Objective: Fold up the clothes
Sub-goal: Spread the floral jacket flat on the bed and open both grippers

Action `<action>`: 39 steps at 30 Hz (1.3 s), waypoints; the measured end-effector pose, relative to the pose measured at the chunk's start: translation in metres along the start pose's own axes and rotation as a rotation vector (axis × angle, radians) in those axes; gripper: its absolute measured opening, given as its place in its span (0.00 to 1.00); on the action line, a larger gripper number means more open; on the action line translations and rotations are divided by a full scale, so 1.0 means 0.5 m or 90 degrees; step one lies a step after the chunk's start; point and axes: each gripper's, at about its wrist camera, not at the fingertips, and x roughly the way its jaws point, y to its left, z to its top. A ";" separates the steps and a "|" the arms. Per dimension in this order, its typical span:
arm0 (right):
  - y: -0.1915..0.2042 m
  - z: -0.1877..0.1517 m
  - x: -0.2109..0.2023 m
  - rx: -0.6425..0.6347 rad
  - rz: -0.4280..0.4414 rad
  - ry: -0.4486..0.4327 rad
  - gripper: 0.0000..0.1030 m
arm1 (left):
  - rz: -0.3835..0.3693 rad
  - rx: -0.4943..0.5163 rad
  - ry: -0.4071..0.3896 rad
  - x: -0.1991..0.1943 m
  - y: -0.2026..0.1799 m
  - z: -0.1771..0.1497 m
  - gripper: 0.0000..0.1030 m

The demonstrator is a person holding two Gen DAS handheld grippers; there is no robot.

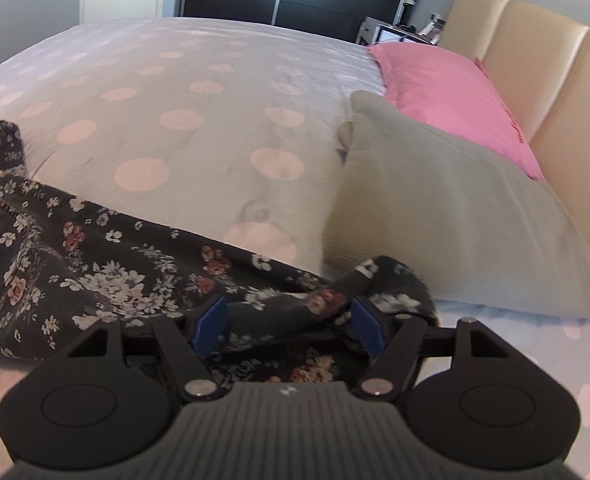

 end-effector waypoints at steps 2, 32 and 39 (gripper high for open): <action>0.009 0.006 0.006 -0.012 0.009 0.002 0.70 | -0.011 -0.006 -0.011 0.003 0.002 0.004 0.65; 0.001 -0.071 -0.011 -0.017 0.042 0.163 0.00 | -0.057 0.003 -0.074 -0.137 0.014 -0.025 0.00; -0.009 -0.119 -0.018 -0.008 0.040 0.220 0.00 | -0.057 -0.053 -0.053 -0.141 0.060 -0.045 0.04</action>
